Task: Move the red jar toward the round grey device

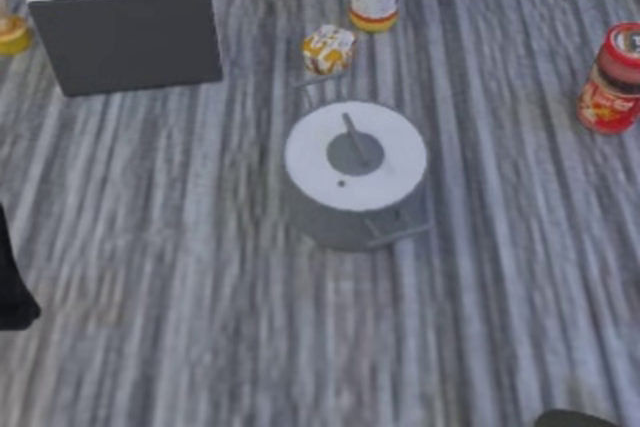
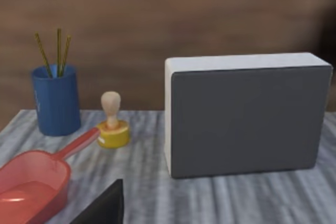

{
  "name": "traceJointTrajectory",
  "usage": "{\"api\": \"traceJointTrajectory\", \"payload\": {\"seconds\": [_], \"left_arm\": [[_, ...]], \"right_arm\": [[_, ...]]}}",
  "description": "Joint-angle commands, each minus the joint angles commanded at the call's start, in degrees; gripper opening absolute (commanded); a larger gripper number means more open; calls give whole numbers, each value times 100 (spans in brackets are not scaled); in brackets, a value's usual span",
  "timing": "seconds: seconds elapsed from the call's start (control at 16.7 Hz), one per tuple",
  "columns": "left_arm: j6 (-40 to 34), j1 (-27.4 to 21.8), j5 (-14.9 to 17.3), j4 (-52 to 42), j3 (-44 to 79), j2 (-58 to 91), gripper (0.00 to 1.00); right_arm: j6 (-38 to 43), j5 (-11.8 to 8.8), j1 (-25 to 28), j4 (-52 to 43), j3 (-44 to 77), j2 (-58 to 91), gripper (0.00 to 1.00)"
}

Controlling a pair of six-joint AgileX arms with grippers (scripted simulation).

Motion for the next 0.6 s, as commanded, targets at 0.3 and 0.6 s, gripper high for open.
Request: {"api": "traceJointTrajectory", "payload": {"seconds": [0.3, 0.6], "left_arm": [[0, 0, 0, 0, 0, 0, 100], [0, 0, 0, 0, 0, 0, 100]], "right_arm": [[-52, -7, -7, -169, 261, 291, 100], [-351, -52, -44, -1075, 1638, 1819, 100]]}}
